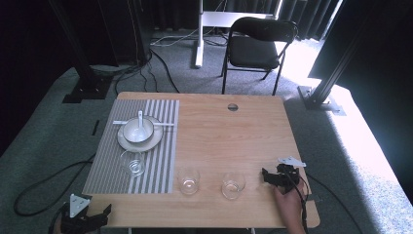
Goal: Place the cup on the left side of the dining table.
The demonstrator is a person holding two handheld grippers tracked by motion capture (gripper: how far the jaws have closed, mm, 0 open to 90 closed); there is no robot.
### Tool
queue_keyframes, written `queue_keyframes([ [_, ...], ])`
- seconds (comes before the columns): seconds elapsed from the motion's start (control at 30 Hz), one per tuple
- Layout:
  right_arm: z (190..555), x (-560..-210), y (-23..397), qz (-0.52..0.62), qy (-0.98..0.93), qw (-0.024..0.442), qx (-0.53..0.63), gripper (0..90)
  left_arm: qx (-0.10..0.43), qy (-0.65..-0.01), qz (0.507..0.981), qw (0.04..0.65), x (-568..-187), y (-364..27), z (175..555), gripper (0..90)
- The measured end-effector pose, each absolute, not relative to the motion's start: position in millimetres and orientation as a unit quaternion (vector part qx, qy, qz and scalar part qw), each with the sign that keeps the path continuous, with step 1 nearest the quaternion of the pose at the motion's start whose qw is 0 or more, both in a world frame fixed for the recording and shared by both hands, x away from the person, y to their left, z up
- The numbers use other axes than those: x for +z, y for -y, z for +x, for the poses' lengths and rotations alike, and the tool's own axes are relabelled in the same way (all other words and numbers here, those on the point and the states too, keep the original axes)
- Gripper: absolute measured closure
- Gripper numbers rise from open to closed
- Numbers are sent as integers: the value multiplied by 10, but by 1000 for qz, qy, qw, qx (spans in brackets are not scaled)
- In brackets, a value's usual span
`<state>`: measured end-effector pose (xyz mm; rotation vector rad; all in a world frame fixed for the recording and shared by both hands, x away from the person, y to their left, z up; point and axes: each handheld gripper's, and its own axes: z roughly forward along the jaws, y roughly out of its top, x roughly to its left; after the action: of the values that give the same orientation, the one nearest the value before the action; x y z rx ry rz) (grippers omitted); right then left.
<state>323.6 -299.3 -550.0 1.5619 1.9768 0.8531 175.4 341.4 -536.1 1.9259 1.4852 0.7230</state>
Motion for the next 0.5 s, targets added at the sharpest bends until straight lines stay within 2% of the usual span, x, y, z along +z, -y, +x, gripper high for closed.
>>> queue_keyframes([
  [0.27,3234,-5500,2993,570,-722,239,311,122,279,-567,721,283,-5401,-3446,1685,84],
  [0.5,3230,-5499,2992,572,-721,239,311,122,290,-592,700,274,-5404,-3487,1642,84],
])
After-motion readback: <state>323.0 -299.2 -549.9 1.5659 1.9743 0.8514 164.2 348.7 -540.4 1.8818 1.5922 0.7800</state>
